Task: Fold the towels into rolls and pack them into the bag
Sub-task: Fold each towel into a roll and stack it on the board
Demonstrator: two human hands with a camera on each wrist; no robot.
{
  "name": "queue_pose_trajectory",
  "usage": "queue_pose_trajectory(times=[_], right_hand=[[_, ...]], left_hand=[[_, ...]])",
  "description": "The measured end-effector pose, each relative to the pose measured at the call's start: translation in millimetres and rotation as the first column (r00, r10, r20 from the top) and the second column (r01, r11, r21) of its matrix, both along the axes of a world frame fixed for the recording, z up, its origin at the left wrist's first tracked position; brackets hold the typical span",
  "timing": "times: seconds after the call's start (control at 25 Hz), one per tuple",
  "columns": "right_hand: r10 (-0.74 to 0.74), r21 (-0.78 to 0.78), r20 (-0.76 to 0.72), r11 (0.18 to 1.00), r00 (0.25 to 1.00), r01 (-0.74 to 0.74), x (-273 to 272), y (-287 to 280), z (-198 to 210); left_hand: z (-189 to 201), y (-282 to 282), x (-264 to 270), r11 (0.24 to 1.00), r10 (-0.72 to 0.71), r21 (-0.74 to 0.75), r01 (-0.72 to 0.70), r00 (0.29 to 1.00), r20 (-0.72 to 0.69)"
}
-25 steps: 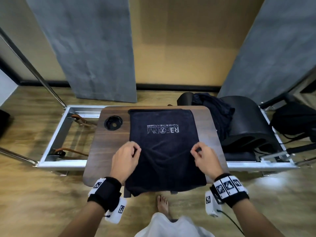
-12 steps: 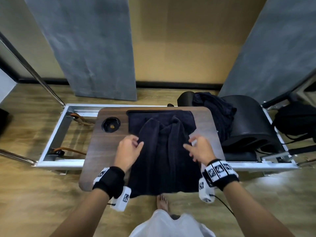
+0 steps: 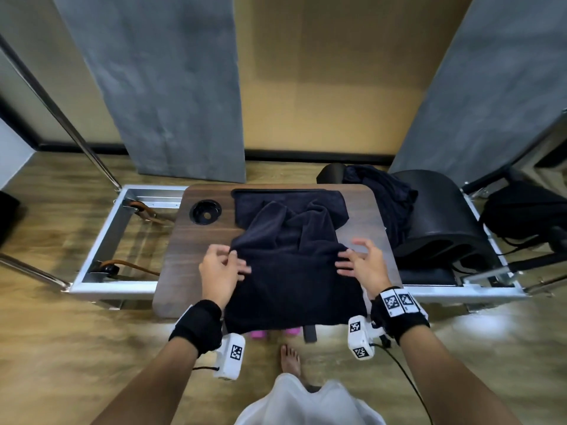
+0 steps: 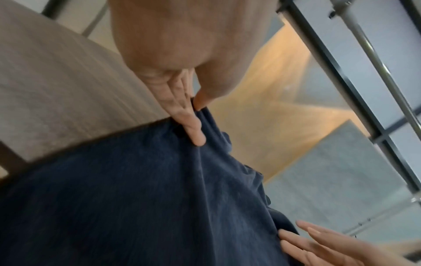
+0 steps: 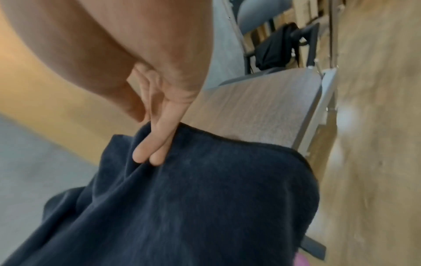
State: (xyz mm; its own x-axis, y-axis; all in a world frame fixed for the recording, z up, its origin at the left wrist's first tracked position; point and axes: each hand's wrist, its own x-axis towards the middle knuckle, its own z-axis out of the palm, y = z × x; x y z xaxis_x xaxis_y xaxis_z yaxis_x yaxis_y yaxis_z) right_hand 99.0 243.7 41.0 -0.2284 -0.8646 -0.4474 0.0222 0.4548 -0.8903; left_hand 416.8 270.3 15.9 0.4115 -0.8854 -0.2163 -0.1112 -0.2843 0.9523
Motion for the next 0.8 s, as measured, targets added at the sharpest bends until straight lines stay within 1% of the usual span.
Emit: queue_pose_trajectory(times=[0.04,0.08,0.12,0.16,0.2,0.24,0.28,0.32,0.36,0.4,0.44,0.48,0.52,0.6,0.64,0.68,0.72,0.76,0.8], right_hand=[[0.044,-0.059,0.029,0.997,0.999,-0.042,1,6,1],[0.124,-0.101,-0.050,0.987,0.991,-0.128,1,15,0],[0.195,-0.127,-0.220,0.966,0.956,-0.226,2,25,-2],[0.221,-0.130,-0.426,0.945,0.877,-0.301,2,34,-9],[0.220,-0.121,-0.596,0.926,0.772,-0.357,1,44,-15],[0.226,-0.090,-0.710,0.910,0.667,-0.404,1,54,-20],[0.252,-0.046,-0.771,0.894,0.584,-0.446,0,61,-23],[0.288,0.001,-0.803,0.876,0.522,-0.482,1,68,-26],[0.313,0.031,-0.823,0.858,0.474,-0.513,1,74,-29],[0.343,0.062,-0.832,0.838,0.436,-0.542,-1,79,-32],[0.379,0.079,-0.820,0.818,0.430,-0.570,-3,83,-34],[0.424,0.096,-0.792,0.797,0.439,-0.596,-4,85,-34],[0.480,0.124,-0.764,0.765,0.431,-0.632,-4,87,-35],[0.550,0.191,-0.754,0.707,0.359,-0.682,-4,91,-37],[0.545,0.196,-0.760,0.711,0.353,-0.676,-5,93,-37],[0.523,0.171,-0.757,0.736,0.391,-0.655,-7,94,-38],[0.494,0.125,-0.745,0.763,0.448,-0.634,-9,96,-37],[0.473,0.078,-0.734,0.772,0.488,-0.631,-11,97,-37],[0.468,0.046,-0.727,0.763,0.502,-0.645,-14,97,-36]], left_hand=[[2,3,1,0.998,-0.026,-0.055,0.023,0.998,-0.048],[2,8,1,0.991,-0.101,-0.093,0.098,0.995,-0.027],[-1,16,2,0.976,-0.186,-0.099,0.192,0.980,0.068],[-6,24,3,0.952,-0.267,-0.094,0.292,0.940,0.211],[-12,34,5,0.918,-0.336,-0.074,0.390,0.862,0.381],[-18,45,8,0.879,-0.391,-0.024,0.476,0.750,0.534],[-20,55,11,0.840,-0.447,0.049,0.540,0.640,0.625],[-22,65,13,0.806,-0.498,0.131,0.577,0.543,0.675],[-25,72,16,0.778,-0.539,0.205,0.594,0.463,0.703],[-27,77,19,0.756,-0.563,0.255,0.603,0.400,0.723],[-29,80,21,0.744,-0.577,0.283,0.605,0.368,0.729],[-31,82,24,0.742,-0.581,0.290,0.605,0.363,0.729],[-32,83,25,0.749,-0.576,0.281,0.600,0.379,0.724],[-30,85,30,0.779,-0.545,0.242,0.578,0.436,0.716],[-29,85,33,0.788,-0.537,0.224,0.573,0.461,0.707],[-27,85,36,0.789,-0.533,0.199,0.581,0.484,0.694],[-26,84,39,0.788,-0.524,0.150,0.596,0.524,0.672],[-26,83,41,0.790,-0.516,0.082,0.608,0.586,0.625],[-26,80,42,0.803,-0.497,0.001,0.596,0.668,0.554]])
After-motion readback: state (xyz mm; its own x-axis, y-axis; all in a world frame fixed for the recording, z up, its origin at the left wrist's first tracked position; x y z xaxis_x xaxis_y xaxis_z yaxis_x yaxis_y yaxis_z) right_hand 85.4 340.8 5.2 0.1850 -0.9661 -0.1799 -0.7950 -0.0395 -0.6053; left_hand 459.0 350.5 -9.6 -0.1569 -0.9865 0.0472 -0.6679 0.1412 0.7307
